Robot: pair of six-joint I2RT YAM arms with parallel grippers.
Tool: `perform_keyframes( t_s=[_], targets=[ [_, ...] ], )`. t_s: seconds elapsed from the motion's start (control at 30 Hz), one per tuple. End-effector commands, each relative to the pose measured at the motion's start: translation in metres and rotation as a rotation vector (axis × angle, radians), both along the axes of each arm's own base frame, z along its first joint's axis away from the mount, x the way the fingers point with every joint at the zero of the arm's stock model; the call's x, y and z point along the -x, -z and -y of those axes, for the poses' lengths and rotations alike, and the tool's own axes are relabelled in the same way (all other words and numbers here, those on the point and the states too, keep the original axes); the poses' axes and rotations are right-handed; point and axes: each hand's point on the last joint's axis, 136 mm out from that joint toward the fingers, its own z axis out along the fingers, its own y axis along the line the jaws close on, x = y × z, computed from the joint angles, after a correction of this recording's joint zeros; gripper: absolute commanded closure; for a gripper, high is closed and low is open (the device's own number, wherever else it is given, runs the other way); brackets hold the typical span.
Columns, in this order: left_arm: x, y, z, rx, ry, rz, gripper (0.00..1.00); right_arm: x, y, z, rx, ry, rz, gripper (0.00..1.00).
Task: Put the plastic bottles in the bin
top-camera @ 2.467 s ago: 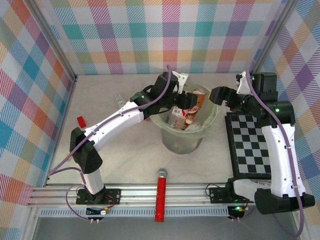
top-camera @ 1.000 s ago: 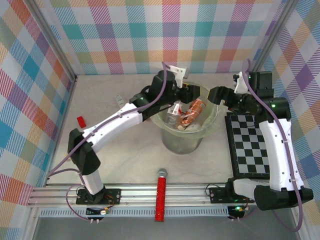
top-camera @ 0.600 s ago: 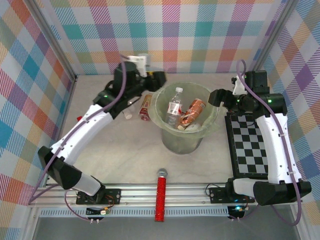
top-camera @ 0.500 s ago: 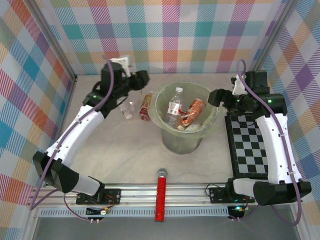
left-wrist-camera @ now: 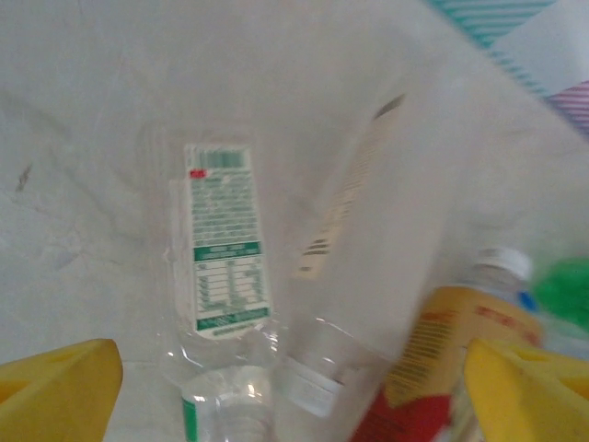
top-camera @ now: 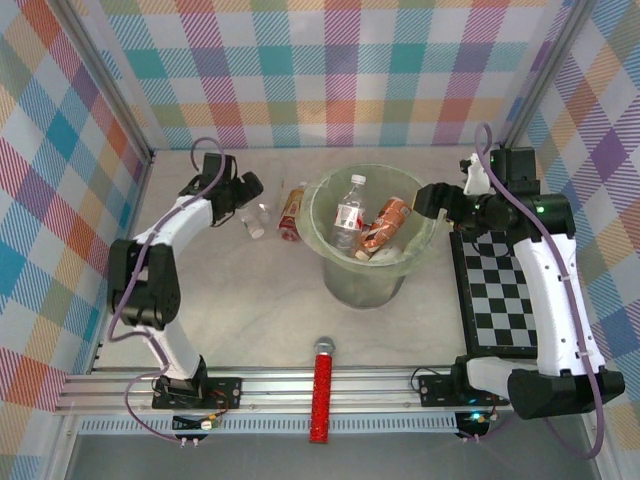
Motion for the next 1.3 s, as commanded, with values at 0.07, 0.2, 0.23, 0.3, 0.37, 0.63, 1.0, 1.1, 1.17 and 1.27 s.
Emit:
perform_keyframes(
  t_s=[0.07,0.2,0.23,0.3,0.37,0.63,1.0,1.1,1.17,1.27],
  targets=[
    [-0.023,0.014,-0.016,0.01,-0.109,0.012,0.04,0.015,0.003,-0.001,0.0,-0.031,-0.01,0.12],
    [-0.021,0.039,-0.017,0.018,-0.124,-0.027,0.06,0.016,0.009,0.001,0.013,-0.028,-0.022,0.12],
    [-0.02,0.044,-0.016,0.021,-0.123,-0.034,0.07,0.016,0.01,0.001,0.014,-0.028,-0.023,0.12],
    [-0.018,0.054,-0.016,0.022,-0.124,-0.055,0.09,0.015,0.011,0.0,0.011,-0.03,-0.024,0.12],
    [-0.015,0.06,-0.016,0.021,-0.126,-0.067,0.12,0.014,0.012,0.0,0.008,-0.028,-0.026,0.12],
    [-0.004,0.072,-0.021,0.041,-0.158,-0.079,0.22,0.013,0.012,0.0,0.009,-0.027,-0.024,0.12],
    [0.003,0.068,-0.029,0.05,-0.182,-0.071,0.34,0.013,0.01,0.0,0.01,-0.027,-0.018,0.12],
    [0.005,0.06,-0.031,0.046,-0.182,-0.059,0.36,0.013,0.009,0.0,0.007,-0.026,-0.017,0.12],
    [0.006,0.053,-0.032,0.043,-0.182,-0.046,0.37,0.013,0.007,0.0,0.005,-0.026,-0.01,0.12],
    [0.007,0.037,-0.034,0.034,-0.178,-0.017,0.39,0.012,0.003,0.0,0.001,-0.025,0.001,0.12]
  ],
)
